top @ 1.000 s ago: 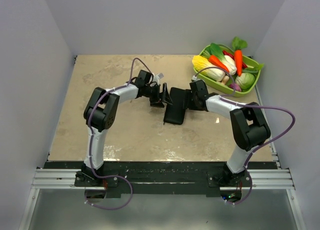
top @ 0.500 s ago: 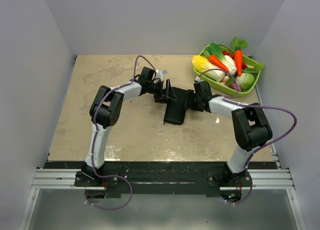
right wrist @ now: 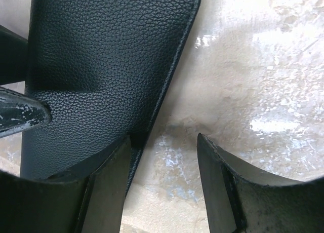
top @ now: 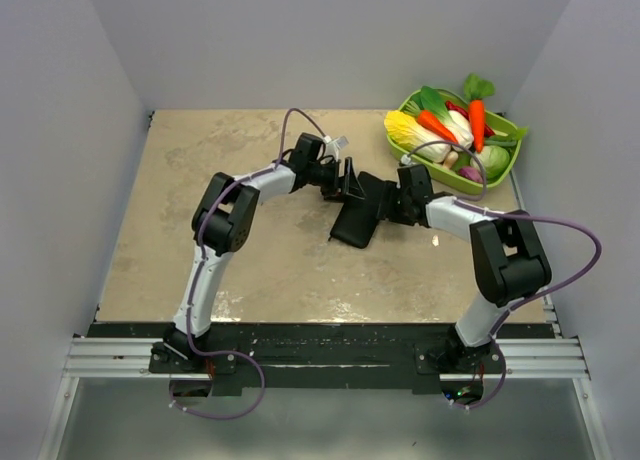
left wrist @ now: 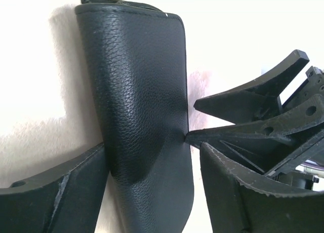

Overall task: Sort the hair-cutting tools
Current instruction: Pick up the hairdressing tool bag at the center of the board.

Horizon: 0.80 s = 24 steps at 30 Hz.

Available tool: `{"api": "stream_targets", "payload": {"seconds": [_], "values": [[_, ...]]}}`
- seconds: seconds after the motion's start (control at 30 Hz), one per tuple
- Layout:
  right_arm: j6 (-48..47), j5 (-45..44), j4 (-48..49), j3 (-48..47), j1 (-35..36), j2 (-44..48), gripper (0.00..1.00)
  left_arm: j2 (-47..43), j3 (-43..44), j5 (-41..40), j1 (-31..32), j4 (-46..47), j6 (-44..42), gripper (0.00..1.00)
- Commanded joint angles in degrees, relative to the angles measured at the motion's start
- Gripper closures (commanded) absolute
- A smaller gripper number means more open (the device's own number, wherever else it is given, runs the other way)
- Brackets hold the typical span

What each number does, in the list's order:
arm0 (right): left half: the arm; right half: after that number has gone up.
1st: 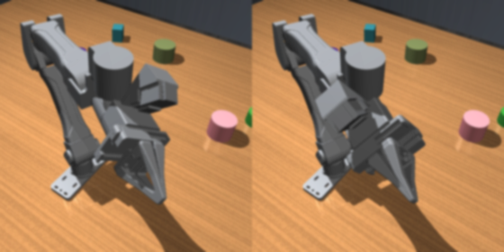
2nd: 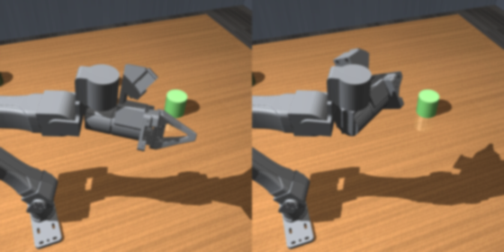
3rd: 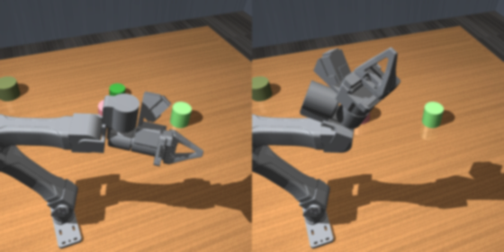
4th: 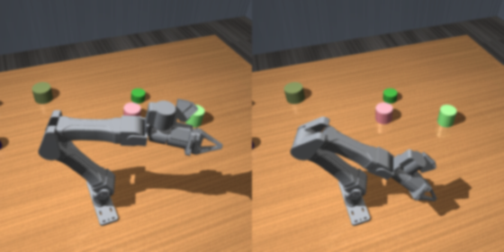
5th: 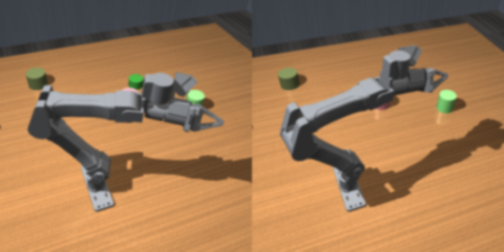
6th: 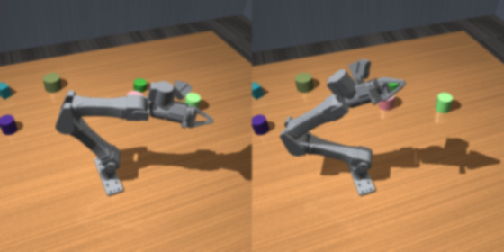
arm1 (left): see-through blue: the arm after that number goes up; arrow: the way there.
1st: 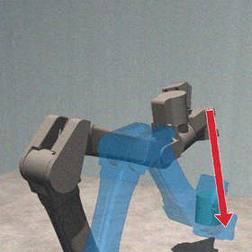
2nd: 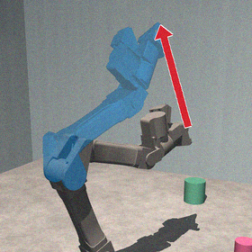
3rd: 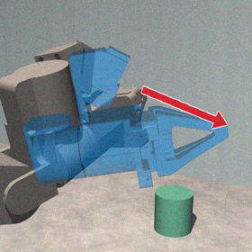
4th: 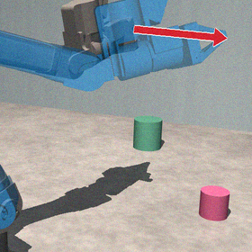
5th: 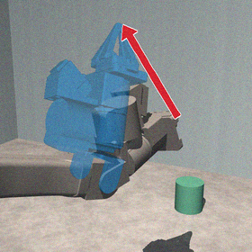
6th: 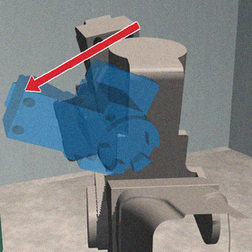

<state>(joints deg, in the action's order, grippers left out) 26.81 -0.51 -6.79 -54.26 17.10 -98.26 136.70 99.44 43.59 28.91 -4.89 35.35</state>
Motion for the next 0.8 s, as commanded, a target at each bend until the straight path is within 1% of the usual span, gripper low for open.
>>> {"api": "stream_targets", "payload": {"seconds": [0.0, 0.17, 0.2, 0.3, 0.33, 0.4, 0.43, 0.47, 0.63, 0.73, 0.77], "values": [[-1.6, -5.1, -2.6, 2.6, -1.5, 0.3, 0.43, 6.5, -2.6, -0.5, 4.3, -6.5, 0.2, 0.27], [-0.2, -5.1, -2.0, 4.4, -2.4, 0.7, 0.43, 5.0, -4.5, 2.5, 4.4, -3.5, 1.6, 0.30], [-0.1, -4.9, -2.1, 5.0, -2.6, 0.9, 0.43, 4.6, -5.8, 4.0, 4.3, -2.4, 2.1, 0.30], [0.6, -4.6, -1.7, 5.8, -3.0, 1.1, 0.43, 3.4, -8.9, 8.2, 4.8, 3.7, 5.4, 0.33], [0.9, -4.5, -1.7, 5.9, -3.1, 1.1, 0.43, 3.2, -9.7, 9.2, 4.9, 8.4, 8.0, 0.33], [1.0, -4.1, -1.7, 6.2, -3.1, 1.3, 0.43, 2.9, -12.0, 12.0, 5.5, 12.9, 10.9, 0.36], [1.1, -4.1, -1.6, 6.3, -3.1, 1.5, 0.43, 2.9, -12.5, 12.6, 5.5, 16.4, 13.0, 0.37], [1.1, -4.1, -1.7, 6.4, -3.2, 1.7, 0.43, 2.6, -13.0, 12.9, 5.8, 17.9, 13.8, 0.37], [0.8, -4.1, -2.1, 6.6, -3.2, 2.5, 0.43, 2.8, -13.0, 13.7, 6.2, 19.8, 14.7, 0.41], [0.8, -3.9, -2.3, 6.8, -3.2, 3.0, 0.43, 2.7, -12.5, 13.3, 5.9, 19.5, 14.7, 0.47], [0.7, -3.9, -2.2, 6.9, -3.1, 3.1, 0.43, 2.5, -12.4, 13.4, 5.9, 19.5, 14.7, 0.51]]}}
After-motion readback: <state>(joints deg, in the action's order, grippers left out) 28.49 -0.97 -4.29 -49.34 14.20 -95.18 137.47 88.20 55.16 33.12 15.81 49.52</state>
